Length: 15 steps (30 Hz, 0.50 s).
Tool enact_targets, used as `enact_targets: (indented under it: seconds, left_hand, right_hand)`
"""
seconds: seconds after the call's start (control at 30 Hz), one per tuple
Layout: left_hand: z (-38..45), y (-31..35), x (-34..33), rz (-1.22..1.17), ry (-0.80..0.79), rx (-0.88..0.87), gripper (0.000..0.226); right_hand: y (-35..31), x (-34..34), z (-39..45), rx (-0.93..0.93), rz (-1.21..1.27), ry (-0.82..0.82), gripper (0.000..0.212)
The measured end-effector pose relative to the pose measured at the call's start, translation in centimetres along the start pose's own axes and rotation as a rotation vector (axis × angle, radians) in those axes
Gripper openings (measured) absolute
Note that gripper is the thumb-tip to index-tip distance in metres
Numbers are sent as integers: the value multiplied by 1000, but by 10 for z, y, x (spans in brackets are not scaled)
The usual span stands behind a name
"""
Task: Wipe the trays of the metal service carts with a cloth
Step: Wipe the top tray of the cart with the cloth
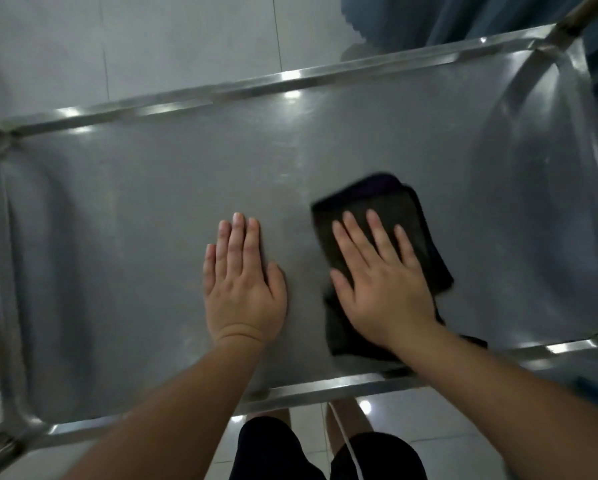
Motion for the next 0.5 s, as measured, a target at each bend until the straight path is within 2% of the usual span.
enact_targets:
  seconds: [0.1, 0.27, 0.4, 0.5]
  left_hand:
    - [2, 0, 0, 9, 29, -12, 69]
    - [1, -2, 0, -24, 41, -3, 70]
    - [1, -4, -2, -48, 25, -2, 71]
    - [1, -2, -3, -76, 5, 2, 71]
  right_hand:
    - [-43, 23, 91, 36, 23, 28, 70]
    - [-80, 60, 207, -59, 54, 40, 70]
    - [-91, 67, 227, -109, 49, 46, 70]
    - [-90, 61, 201, -77, 64, 19, 69]
Point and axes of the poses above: each hand's wrist, its own z-axis towards the middle knuckle, its own x-axis out of the back of the hand, y = z × x, the point moved 8 cm from there along z, towards the middle knuckle, and after that the axes turned 15 degrees about -x, right-handed, at the moved point
